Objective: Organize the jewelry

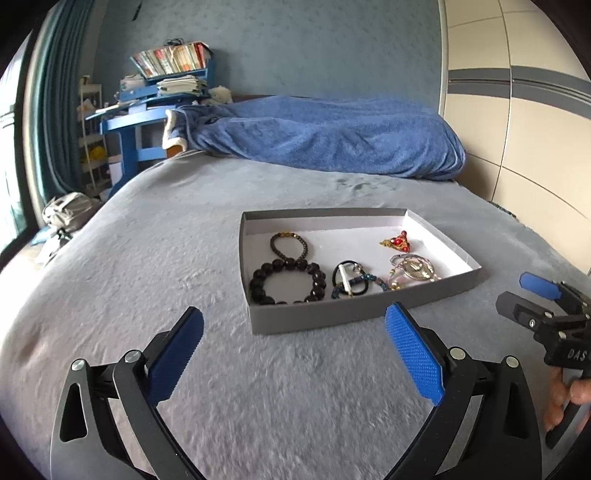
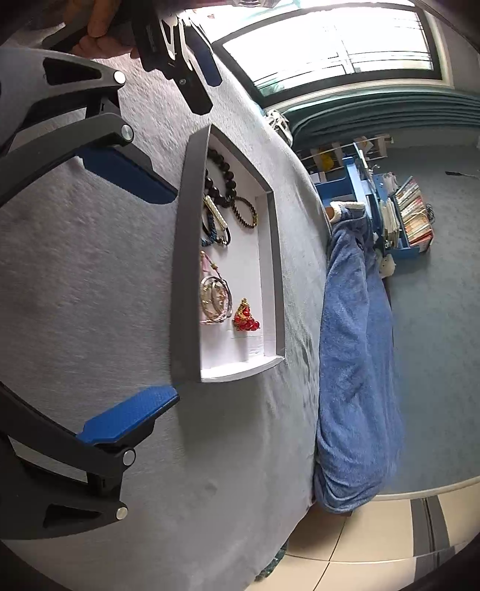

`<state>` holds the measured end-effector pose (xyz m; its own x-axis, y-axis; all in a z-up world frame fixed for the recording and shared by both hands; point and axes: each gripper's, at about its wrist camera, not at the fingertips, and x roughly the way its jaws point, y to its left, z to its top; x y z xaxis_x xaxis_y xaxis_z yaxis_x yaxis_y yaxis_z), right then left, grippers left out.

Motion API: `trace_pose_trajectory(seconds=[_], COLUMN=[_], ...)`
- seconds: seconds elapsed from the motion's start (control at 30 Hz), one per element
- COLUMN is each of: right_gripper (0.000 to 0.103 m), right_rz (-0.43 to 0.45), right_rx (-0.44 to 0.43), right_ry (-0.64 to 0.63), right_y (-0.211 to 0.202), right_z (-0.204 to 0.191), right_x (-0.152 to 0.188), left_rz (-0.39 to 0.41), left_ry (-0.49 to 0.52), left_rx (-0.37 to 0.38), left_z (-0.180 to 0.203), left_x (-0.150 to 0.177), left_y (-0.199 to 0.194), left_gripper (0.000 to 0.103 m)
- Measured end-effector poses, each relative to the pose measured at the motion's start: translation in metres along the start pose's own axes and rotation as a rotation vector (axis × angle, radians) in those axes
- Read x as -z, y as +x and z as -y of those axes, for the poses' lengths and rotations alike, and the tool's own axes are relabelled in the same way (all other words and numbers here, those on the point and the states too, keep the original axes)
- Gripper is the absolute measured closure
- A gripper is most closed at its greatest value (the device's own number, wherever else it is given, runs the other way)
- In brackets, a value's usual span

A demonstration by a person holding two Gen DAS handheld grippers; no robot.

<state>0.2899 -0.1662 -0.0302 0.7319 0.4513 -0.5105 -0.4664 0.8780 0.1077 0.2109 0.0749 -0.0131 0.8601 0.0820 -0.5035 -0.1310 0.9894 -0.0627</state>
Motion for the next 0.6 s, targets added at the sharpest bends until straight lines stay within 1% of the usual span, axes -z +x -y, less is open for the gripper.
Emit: trace_pose_trajectory(seconds=[0.17,0.33,0.47,0.6], right_gripper=[0.006,0.006,0.006,0.005], right_rz=[0.04,0.058,0.081,0.068], right_rx=[0.007,0.022,0.034,0.041], right_ry=[-0.016,-0.028,-0.01,-0.009], right_y=[-0.017,-0.025,-0.032,-0.031], right_z=[-0.006,-0.011,-0.01,-0.01], right_x=[0.011,0.019,0.021,0.022], left_rz=[0.032,0.07,0.118,0.105], left_ry=[0.002,0.033,0.049,0.058], left_rx=[-0.012,-0.025,-0.032,-0.029], left_z=[0.005,0.014,0.018,0.018], left_x=[0.012,0.021,0.024,0.025], left_y=[-0.015,-0.027,-0.036,-0.034], left_gripper=[0.005,0.005,0.005,0.005])
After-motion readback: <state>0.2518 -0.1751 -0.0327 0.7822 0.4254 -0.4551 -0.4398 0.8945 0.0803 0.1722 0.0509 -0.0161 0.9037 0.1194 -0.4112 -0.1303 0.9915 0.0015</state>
